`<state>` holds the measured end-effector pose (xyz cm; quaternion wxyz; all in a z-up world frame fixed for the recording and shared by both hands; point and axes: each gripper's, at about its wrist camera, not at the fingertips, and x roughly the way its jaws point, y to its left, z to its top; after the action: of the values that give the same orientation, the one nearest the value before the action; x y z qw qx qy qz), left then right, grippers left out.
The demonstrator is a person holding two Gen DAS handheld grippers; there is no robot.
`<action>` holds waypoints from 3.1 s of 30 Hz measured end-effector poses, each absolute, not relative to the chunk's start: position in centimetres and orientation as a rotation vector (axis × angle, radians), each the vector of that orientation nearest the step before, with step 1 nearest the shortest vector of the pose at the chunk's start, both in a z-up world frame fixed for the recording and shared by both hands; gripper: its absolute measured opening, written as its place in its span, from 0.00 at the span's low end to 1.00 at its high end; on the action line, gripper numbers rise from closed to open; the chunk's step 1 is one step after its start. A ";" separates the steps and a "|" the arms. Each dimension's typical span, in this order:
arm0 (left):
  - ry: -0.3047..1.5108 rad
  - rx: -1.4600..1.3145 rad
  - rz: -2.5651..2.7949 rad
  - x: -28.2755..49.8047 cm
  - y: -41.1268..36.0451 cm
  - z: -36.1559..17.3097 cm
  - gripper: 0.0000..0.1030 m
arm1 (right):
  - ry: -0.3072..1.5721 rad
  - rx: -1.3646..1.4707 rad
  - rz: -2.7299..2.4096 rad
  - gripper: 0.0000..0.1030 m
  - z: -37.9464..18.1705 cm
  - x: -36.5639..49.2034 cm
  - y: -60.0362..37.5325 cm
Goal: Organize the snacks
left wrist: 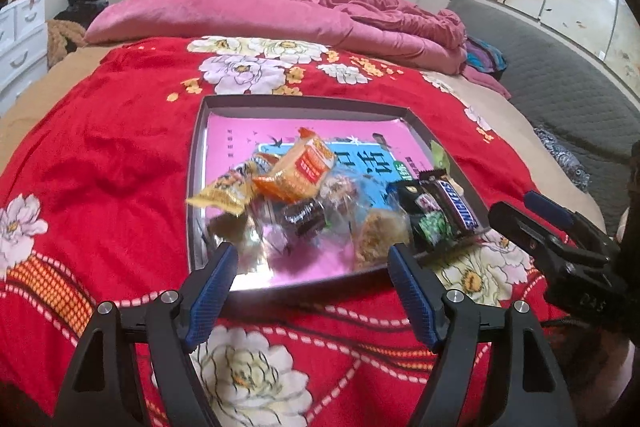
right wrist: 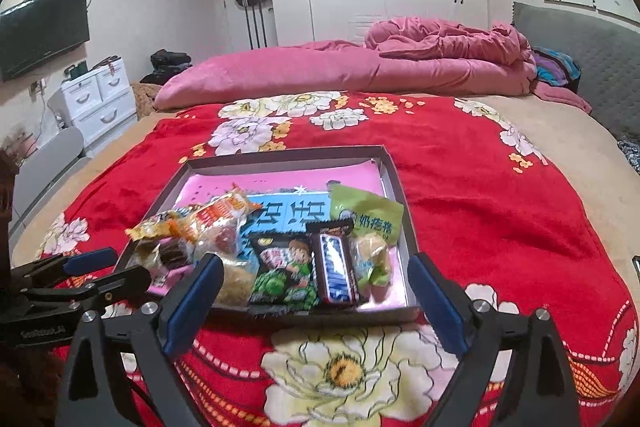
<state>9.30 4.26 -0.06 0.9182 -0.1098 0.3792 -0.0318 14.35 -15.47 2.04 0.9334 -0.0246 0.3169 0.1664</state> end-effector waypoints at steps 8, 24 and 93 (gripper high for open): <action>0.855 -0.243 -0.023 6.4 3.2 -0.6 0.76 | 0.687 -0.061 0.356 0.92 2.1 10.6 -16.6; 0.886 -0.193 -0.001 2.6 1.5 -0.5 0.76 | 0.751 -0.070 0.350 0.93 0.7 6.3 -17.3; 0.874 -0.176 0.052 3.2 2.1 -0.3 0.76 | 0.766 -0.054 0.315 0.93 0.2 7.1 -18.2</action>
<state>3.16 2.07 -0.31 0.9019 -0.0850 0.4228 0.0251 7.15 -18.15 0.18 0.9151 -0.0263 0.3721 0.1530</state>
